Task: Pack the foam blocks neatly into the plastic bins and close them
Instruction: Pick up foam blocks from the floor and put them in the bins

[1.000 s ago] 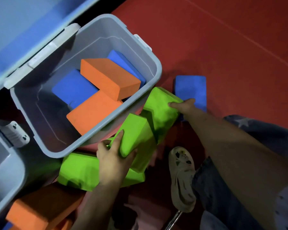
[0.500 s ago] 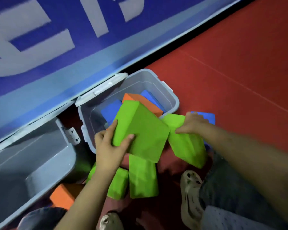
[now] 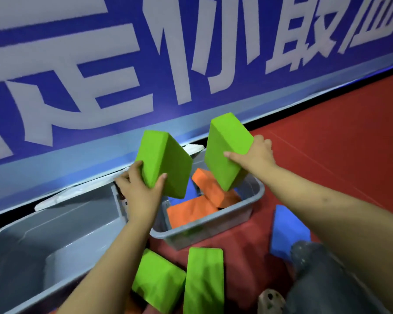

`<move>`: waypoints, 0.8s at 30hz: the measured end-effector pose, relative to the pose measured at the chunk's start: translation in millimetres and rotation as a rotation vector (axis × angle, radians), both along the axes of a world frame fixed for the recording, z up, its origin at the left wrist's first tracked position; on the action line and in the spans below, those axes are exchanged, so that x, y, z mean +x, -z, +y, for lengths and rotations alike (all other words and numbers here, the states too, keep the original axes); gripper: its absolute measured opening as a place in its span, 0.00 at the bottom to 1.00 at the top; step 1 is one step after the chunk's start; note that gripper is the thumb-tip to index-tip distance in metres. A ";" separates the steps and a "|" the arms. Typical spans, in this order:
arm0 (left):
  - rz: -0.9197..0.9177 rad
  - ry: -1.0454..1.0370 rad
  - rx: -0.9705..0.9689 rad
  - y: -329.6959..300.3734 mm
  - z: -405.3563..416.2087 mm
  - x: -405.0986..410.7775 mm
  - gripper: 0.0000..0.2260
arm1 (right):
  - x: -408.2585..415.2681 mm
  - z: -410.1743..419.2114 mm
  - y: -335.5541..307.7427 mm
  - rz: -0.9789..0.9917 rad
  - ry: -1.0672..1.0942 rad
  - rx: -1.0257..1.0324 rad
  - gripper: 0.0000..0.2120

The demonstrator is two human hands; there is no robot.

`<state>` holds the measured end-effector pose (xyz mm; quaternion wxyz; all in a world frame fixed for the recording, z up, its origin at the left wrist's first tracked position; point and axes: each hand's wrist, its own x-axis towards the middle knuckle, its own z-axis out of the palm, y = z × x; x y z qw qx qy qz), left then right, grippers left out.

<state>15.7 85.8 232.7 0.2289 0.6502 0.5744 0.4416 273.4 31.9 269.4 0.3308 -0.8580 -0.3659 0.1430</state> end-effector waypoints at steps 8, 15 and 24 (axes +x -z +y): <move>0.091 0.239 -0.251 83.6 -3.3 23.4 0.25 | -9.6 29.6 75.7 0.159 -0.205 -0.230 0.44; 0.064 0.377 -0.430 138.3 -32.4 74.9 0.17 | 60.1 -16.7 184.8 0.313 0.209 -0.360 0.39; 0.118 0.496 -0.825 235.7 -65.1 152.8 0.10 | 78.3 -82.2 371.1 1.079 0.893 -0.211 0.45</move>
